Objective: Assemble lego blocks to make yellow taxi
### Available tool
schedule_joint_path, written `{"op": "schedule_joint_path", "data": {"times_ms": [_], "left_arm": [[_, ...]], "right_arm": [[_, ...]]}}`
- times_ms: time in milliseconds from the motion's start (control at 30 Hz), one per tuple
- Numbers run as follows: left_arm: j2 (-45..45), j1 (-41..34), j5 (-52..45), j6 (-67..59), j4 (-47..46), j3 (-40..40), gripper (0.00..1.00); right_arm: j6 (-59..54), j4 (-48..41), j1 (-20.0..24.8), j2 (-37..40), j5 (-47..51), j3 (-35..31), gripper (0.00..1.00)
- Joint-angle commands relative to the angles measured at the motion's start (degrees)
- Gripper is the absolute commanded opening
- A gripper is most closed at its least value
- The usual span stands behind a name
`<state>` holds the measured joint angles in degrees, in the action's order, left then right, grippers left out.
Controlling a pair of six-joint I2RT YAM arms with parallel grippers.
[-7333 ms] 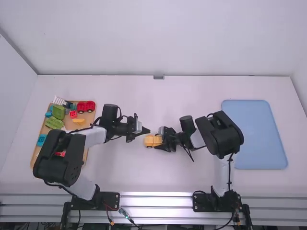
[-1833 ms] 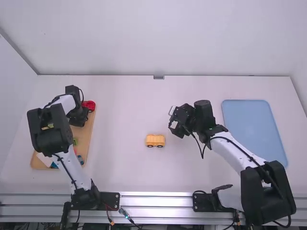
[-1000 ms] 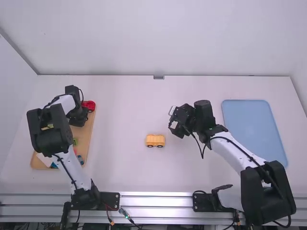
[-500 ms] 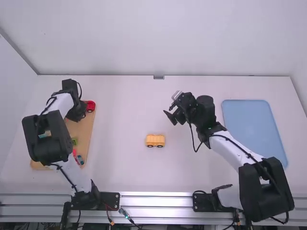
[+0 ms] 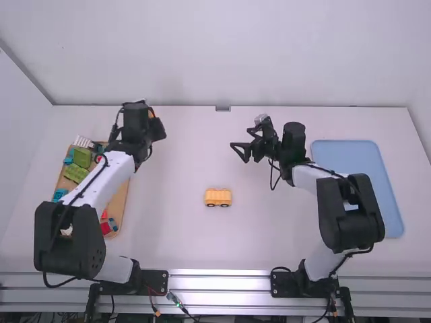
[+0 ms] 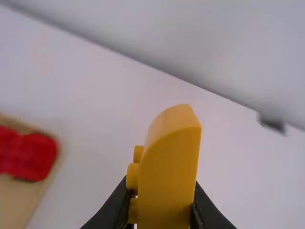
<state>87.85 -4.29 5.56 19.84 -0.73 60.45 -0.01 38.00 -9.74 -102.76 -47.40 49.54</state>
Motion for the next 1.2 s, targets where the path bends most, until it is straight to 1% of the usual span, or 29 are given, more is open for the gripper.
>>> {"op": "schedule_joint_path", "data": {"times_ms": [0,33,67,133,267,367,400,433,467,533,633,733,833,867,933,1000,1167], "left_arm": [[-3.4,-3.4,-9.0,-16.0,4.2,-5.4,0.03],[-4.3,-4.9,-11.4,-19.6,7.1,-7.8,0.03],[-4.3,-4.9,-11.4,-19.6,7.1,-7.8,0.03],[-6.1,-7.9,-15.2,-23.5,13.2,-12.5,0.07],[-7.1,-10.6,-17.2,-23.9,19.8,-16.9,0.13],[-7.1,-12.2,-20.3,-23.7,22.7,-19.0,0.13],[-7.1,-12.8,-21.4,-23.7,23.4,-19.6,0.11],[-7.1,-13.3,-21.6,-23.6,24.0,-20.1,0.06],[-7.1,-13.4,-21.6,-23.6,24.1,-20.1,0.06],[-7.1,-14.3,-21.0,-21.6,25.8,-21.0,0.05],[-7.1,-15.1,-21.2,-20.0,28.1,-22.1,0.07],[-7.1,-15.8,-20.7,-20.0,29.5,-22.9,0.08],[-7.0,-16.0,-19.3,-20.1,30.7,-23.3,0.08],[-6.8,-16.0,-19.2,-19.2,31.3,-23.5,0.08],[-6.4,-16.0,-19.7,-17.7,32.7,-23.5,0.07],[-6.1,-16.0,-19.5,-17.1,33.6,-23.5,0.06],[-3.3,-16.0,-18.6,-14.7,37.9,-23.5,0.09]], "right_arm": [[1.8,-0.1,-0.5,-1.4,-11.5,4.0,0.99],[3.3,-1.0,-0.6,-1.6,-12.2,5.0,0.99],[3.3,-1.0,-0.6,-1.6,-12.2,5.0,0.99],[7.6,-4.1,-1.3,-2.1,-12.2,7.4,0.99],[7.5,-5.4,-2.1,-2.8,-13.0,8.6,0.99],[7.8,-3.5,-3.6,-3.5,-13.0,8.6,1.00],[7.8,-2.2,-4.3,-3.8,-12.8,8.6,0.99],[7.8,-1.6,-5.0,-4.1,-12.6,8.6,0.98],[7.8,-1.4,-5.1,-4.1,-12.6,8.6,0.97],[11.3,1.4,-6.3,-4.5,-12.0,8.6,0.94],[15.3,3.7,-7.4,-4.9,-9.0,8.6,0.92],[17.4,4.3,-8.0,-5.0,-8.1,8.6,0.90],[20.2,5.1,-7.9,-5.0,-8.5,8.6,0.84],[21.1,5.2,-7.9,-5.0,-8.4,8.6,0.80],[22.1,5.3,-8.0,-5.0,-8.0,8.6,0.76],[22.3,5.2,-8.4,-5.0,-8.2,8.6,0.75],[21.6,5.2,-10.3,-5.0,-7.4,8.6,0.73]]}}
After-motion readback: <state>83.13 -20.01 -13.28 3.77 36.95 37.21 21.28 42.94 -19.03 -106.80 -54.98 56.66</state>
